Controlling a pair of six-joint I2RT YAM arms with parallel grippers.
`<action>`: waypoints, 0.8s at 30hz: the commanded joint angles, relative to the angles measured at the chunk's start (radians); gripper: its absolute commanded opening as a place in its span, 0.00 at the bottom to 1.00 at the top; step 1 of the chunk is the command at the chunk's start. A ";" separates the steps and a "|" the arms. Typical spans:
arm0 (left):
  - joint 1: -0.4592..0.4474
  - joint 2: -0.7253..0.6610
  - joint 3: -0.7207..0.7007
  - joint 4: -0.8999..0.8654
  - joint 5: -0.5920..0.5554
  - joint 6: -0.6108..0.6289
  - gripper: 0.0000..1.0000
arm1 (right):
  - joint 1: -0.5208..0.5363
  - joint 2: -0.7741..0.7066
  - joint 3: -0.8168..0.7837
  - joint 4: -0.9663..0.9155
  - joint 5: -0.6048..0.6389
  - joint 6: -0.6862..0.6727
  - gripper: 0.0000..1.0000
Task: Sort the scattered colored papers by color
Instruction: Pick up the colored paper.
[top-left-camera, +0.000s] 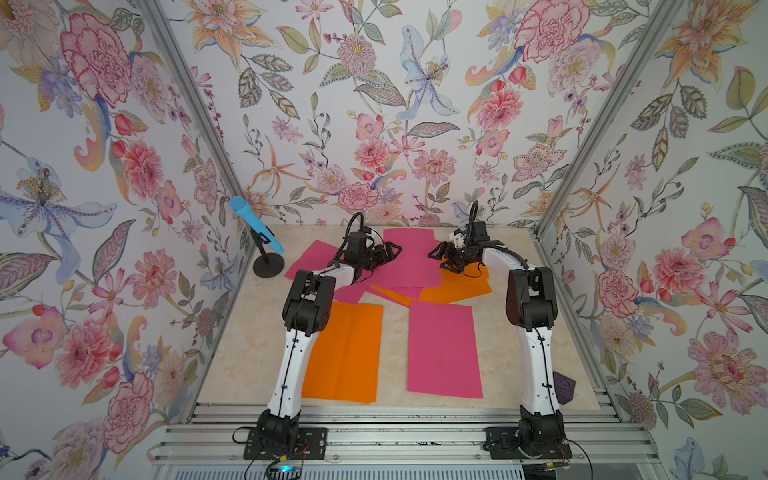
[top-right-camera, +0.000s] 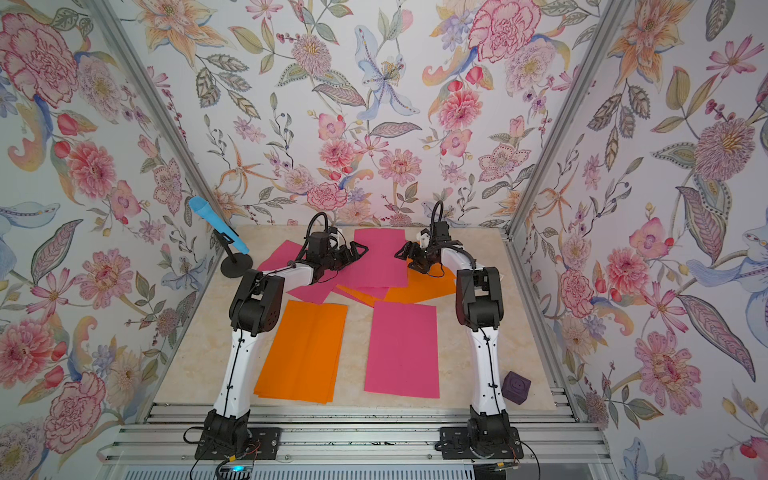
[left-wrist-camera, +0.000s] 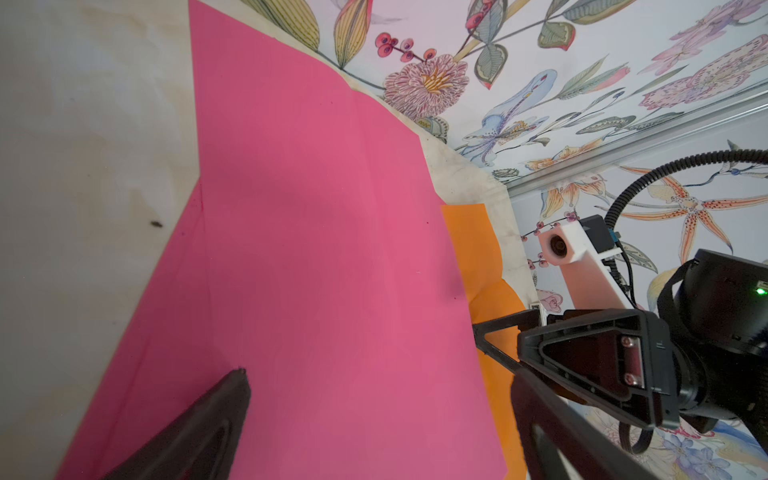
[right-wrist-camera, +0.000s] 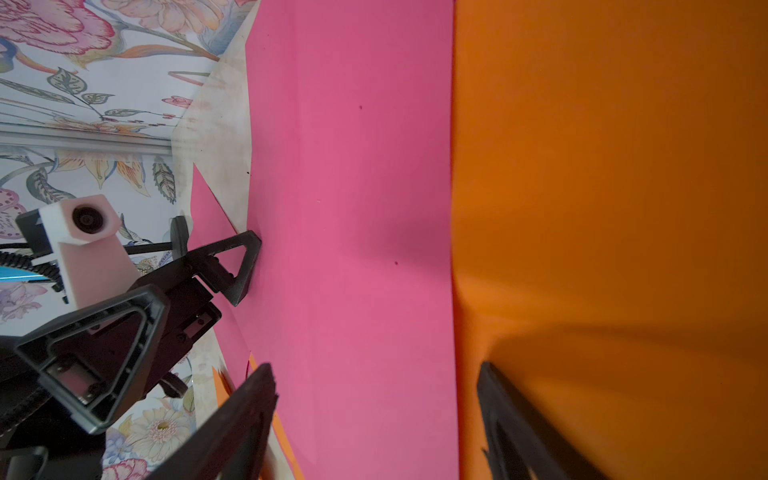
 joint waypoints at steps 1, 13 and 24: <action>-0.008 0.027 -0.006 0.054 0.030 -0.039 1.00 | -0.004 0.047 0.011 -0.001 -0.048 0.027 0.77; -0.014 0.044 0.005 0.081 0.057 -0.063 1.00 | -0.007 0.033 -0.047 0.202 -0.167 0.160 0.54; -0.014 0.057 0.010 0.088 0.071 -0.071 1.00 | -0.015 0.047 -0.071 0.331 -0.229 0.268 0.29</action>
